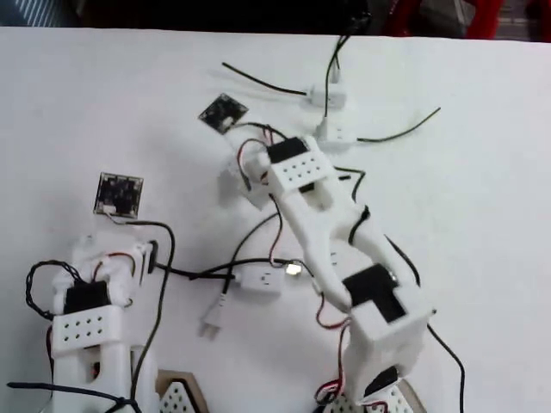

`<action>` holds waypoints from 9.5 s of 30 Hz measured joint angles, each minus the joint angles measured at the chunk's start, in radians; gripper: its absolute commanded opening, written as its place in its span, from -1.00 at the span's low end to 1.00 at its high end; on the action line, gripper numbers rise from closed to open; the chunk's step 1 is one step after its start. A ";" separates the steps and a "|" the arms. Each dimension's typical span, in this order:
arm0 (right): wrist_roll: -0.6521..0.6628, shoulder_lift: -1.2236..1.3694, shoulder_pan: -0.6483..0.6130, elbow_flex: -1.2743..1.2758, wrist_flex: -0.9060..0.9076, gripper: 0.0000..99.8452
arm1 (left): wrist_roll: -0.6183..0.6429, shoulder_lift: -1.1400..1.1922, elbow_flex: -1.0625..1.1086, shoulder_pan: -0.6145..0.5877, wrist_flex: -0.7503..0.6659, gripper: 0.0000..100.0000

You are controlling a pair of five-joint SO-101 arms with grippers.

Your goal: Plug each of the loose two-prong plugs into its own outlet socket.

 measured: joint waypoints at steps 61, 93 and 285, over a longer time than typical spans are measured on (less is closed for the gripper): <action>-0.726 -0.106 -0.100 0.391 -0.147 -0.57 | 0.000 0.000 0.002 -0.098 -0.046 -0.55; -0.750 -0.152 -0.167 0.362 -0.187 -0.97 | 0.000 0.000 0.002 -0.098 -0.046 -0.55; -0.520 -1.738 -0.272 1.367 -0.506 -0.97 | 0.333 -0.448 -0.055 0.259 -0.049 -0.55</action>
